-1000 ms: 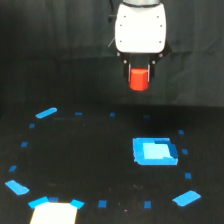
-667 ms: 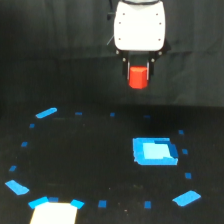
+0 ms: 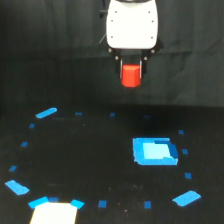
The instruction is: Pick up the red object from the table
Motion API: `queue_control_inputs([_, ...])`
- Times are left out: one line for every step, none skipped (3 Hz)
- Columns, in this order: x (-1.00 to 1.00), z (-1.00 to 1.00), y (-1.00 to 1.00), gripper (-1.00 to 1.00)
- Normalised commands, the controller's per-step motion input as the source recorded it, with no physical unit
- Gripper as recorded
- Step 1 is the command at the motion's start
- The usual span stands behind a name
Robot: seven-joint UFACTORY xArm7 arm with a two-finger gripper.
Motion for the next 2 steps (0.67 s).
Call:
queue_control_inputs([-0.24, -0.41, -0.28, -1.00])
queue_control_inputs([-0.06, 0.66, 0.32, -1.00])
